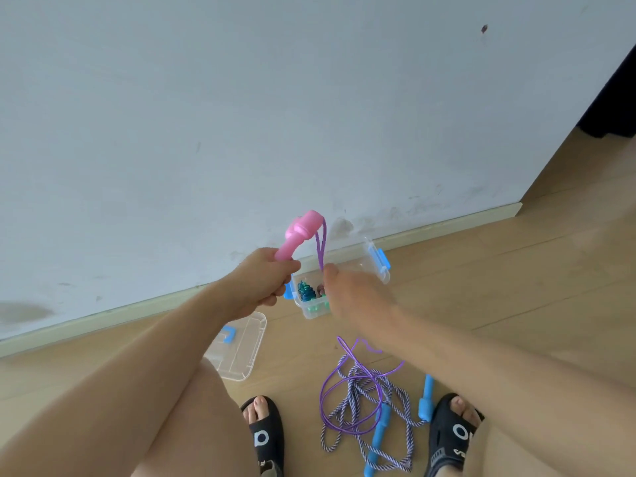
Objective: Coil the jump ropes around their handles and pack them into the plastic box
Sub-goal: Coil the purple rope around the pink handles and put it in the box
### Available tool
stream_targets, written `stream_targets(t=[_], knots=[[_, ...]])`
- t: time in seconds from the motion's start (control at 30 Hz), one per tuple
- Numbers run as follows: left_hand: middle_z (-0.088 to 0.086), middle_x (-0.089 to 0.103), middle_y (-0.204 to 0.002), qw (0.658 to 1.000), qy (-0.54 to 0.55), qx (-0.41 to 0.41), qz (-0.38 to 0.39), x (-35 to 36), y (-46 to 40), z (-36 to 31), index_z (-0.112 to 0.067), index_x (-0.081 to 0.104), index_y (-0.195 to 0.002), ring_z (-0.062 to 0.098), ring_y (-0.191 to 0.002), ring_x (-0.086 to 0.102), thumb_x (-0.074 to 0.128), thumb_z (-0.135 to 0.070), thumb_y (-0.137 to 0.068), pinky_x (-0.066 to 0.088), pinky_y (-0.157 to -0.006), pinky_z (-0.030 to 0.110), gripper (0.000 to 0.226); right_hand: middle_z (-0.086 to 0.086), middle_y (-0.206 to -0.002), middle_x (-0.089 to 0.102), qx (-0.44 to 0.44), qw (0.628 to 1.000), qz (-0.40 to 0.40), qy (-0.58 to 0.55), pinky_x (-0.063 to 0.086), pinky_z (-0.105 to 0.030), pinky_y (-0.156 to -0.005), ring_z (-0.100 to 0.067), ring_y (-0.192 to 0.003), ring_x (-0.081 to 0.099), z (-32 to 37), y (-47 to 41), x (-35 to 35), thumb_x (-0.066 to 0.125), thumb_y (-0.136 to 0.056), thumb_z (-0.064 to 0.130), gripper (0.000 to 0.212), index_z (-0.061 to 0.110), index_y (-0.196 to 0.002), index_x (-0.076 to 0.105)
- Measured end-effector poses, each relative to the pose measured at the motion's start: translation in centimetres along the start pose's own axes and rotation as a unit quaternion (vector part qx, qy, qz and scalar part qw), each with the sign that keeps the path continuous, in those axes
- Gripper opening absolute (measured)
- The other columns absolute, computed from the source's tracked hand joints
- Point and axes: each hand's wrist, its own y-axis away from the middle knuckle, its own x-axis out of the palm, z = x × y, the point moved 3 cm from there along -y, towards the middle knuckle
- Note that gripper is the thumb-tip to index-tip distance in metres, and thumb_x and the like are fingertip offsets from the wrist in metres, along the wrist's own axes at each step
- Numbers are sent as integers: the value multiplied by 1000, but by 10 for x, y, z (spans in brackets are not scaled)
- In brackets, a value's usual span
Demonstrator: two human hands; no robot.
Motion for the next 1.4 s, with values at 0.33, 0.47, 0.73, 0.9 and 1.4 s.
stream_targets(t=[0.33, 0.47, 0.73, 0.9, 1.4], knots=[[10, 58, -90, 785, -591, 174, -64, 35, -1, -1, -14, 38, -100, 35, -78, 59, 43, -21, -97, 35, -60, 36, 9, 5, -89, 63, -61, 976, 13, -207, 41, -30, -67, -22, -87, 63, -12, 13, -34, 50, -95, 23, 17, 25, -93, 67], [8, 61, -92, 733, -639, 234, -14, 49, 9, 1, -14, 42, -113, 32, -68, 51, 42, -20, -98, 33, -59, 35, 16, 8, -70, 70, -39, 937, 75, -340, 51, -32, -66, -10, -69, 64, -37, 12, -41, 66, -83, 29, 13, 22, -71, 67], [4, 63, -94, 705, -635, 312, 47, 47, 28, -1, -17, 39, -116, 33, -74, 58, 44, -32, -99, 39, -61, 36, 23, -2, -67, 67, -12, 832, 157, -533, 41, -19, -59, -9, -61, 54, -54, 10, -39, 82, -80, 23, 20, 10, -74, 68], [2, 62, -92, 721, -582, 370, 68, 50, 38, 2, -16, 41, -114, 32, -74, 59, 47, -32, -95, 52, -65, 44, 26, 2, -51, 45, 18, 848, 113, -518, 30, -18, -48, -11, -50, 36, -51, 4, -33, 77, -84, 39, 41, 10, -61, 59], [-15, 42, -54, 881, -286, 366, -89, 20, 27, -20, -26, 36, -76, 6, -49, 44, 59, -12, -90, 27, -46, 17, 31, 7, -43, 42, 223, 759, -18, -611, 29, -27, -54, -5, -38, 37, -29, 23, -5, 38, -103, 18, 46, 12, -59, 53]])
